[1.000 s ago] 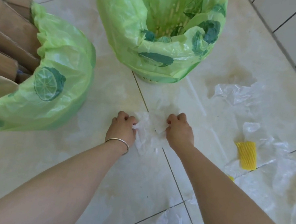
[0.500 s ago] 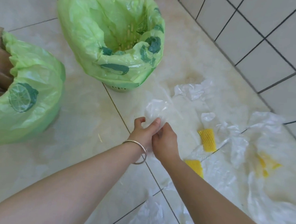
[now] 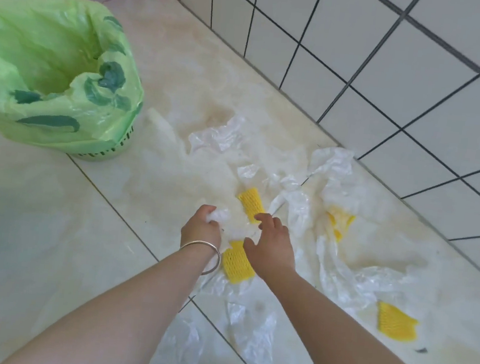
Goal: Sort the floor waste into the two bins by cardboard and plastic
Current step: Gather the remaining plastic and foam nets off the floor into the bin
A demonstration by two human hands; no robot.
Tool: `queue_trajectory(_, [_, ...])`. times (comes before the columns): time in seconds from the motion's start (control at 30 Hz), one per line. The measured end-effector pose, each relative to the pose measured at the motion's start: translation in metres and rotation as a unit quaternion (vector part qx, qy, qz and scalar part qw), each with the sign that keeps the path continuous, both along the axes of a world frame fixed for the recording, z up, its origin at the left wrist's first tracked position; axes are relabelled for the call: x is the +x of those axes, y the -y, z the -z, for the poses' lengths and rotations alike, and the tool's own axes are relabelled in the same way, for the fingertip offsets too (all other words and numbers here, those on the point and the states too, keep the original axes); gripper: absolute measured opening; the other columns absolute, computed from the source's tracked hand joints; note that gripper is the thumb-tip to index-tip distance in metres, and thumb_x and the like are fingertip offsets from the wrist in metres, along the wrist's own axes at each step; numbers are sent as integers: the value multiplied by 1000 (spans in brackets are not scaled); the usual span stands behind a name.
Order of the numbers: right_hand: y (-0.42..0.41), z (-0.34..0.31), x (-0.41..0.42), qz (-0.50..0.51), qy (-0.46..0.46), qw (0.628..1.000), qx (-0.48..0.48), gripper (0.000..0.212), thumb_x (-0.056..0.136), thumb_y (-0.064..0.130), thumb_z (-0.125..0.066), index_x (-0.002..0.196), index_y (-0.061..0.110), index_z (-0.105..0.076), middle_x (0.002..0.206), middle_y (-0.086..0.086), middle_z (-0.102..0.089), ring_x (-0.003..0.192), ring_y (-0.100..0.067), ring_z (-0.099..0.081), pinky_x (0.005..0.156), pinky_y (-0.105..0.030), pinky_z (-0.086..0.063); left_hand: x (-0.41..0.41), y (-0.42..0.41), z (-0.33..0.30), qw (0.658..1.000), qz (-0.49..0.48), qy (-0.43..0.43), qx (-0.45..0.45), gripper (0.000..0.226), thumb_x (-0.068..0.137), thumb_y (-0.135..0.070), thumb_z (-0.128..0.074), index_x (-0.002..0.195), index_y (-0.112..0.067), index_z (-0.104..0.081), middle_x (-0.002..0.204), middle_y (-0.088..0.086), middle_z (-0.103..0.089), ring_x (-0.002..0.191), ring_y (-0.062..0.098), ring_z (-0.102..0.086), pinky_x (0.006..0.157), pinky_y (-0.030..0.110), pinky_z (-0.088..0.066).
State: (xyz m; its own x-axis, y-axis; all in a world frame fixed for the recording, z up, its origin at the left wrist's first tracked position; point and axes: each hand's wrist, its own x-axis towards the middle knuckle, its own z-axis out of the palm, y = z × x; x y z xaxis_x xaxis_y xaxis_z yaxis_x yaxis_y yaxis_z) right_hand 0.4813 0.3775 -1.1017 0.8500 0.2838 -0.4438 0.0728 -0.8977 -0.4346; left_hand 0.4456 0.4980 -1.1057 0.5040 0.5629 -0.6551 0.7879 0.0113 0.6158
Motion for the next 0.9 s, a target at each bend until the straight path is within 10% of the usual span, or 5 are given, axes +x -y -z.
queue_trajectory(0.3, [29, 52, -12, 83, -81, 984, -135, 100, 68, 53, -74, 145, 27, -16, 144, -3, -16, 130, -26, -21, 90, -36, -46, -17, 18, 37, 989, 100, -71, 86, 49, 90, -1, -37, 126, -27, -55, 114, 14, -41, 108, 33, -53, 86, 28, -41])
queue_trajectory(0.53, [5, 67, -28, 109, -101, 989, 17, 44, 86, 6, -51, 129, 14, -41, 125, -7, -38, 111, -28, -49, 84, -29, -42, -25, 45, 48, 994, 91, -44, 30, 45, 91, -6, -42, 128, -28, -54, 110, 14, -41, 106, 34, -54, 91, 27, -41])
queue_trajectory(0.77, [-22, 45, -28, 190, -191, 946, 182, 12, 85, 8, -49, 96, 14, -52, 77, 1, -54, 61, -13, -48, 45, -17, -36, -21, 25, 26, 996, -4, 19, -93, 37, 82, -27, -52, 117, -37, -55, 119, 3, -62, 108, 25, -60, 92, 31, -49])
queue_trajectory(0.9, [-57, 9, -17, 176, -152, 934, 273, 26, 87, 11, -56, 108, 25, -48, 92, 2, -58, 67, -8, -56, 43, -6, -39, -18, -4, -4, 984, -82, 113, -109, 20, 83, -34, -51, 102, -38, -55, 107, 3, -66, 97, 22, -63, 75, 28, -48])
